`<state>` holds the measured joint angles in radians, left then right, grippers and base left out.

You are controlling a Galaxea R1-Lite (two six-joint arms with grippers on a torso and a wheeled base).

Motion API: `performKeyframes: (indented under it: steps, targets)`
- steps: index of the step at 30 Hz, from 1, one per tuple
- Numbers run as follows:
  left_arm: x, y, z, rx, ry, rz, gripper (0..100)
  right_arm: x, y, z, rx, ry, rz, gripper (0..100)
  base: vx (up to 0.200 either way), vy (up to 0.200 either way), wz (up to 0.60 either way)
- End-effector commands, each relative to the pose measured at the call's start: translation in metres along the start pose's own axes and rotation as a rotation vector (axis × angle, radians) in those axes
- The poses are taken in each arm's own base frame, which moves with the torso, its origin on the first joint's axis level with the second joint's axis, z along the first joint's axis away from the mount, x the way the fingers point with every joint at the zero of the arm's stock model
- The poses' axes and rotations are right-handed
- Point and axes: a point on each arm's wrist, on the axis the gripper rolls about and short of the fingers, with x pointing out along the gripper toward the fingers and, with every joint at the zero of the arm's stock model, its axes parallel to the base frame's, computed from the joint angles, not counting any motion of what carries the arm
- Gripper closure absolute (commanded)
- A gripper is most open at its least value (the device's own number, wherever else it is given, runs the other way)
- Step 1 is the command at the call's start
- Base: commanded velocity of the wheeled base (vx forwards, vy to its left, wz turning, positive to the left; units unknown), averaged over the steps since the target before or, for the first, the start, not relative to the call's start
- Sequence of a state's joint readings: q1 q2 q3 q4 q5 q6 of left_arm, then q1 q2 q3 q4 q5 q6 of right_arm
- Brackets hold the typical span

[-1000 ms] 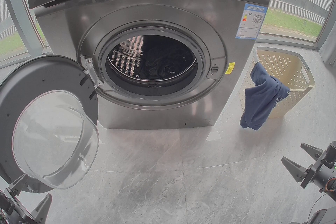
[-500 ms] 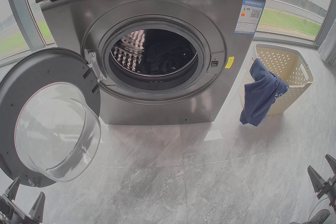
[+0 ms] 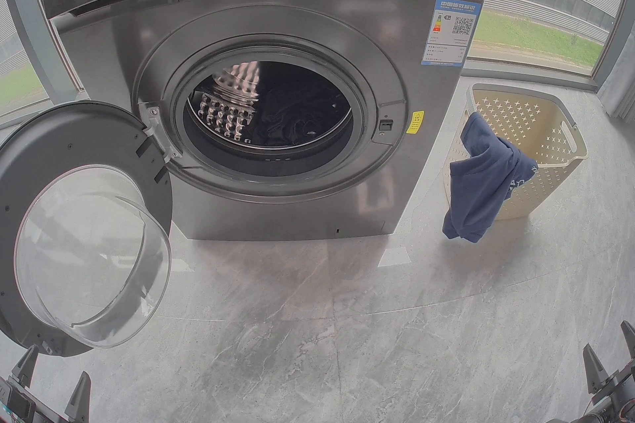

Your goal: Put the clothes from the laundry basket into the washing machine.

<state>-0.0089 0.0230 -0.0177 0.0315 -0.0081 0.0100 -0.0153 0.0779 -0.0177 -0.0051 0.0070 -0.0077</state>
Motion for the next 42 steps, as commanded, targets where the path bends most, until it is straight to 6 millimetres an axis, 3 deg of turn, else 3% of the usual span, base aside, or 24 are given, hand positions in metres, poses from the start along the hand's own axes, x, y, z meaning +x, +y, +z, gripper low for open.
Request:
performKeyframes:
  steps: [1, 15, 42]
  targets:
    - [-0.0004, -0.0003, -0.0023, 0.009, -0.034, 0.001, 0, -0.0037, 0.0003, -0.0068, -0.021, -0.041, 0.047, 0, 0.000, 0.000, 0.00]
    - [-0.0004, -0.0003, -0.0023, 0.006, -0.034, 0.001, 0, -0.0038, 0.0006, -0.0065, -0.018, -0.050, 0.047, 0, 0.000, 0.000, 0.00]
    - [-0.0004, -0.0003, -0.0021, 0.006, -0.035, 0.002, 0, -0.0038, 0.0005, -0.0067, -0.012, -0.048, 0.046, 0, 0.000, -0.200, 0.00]
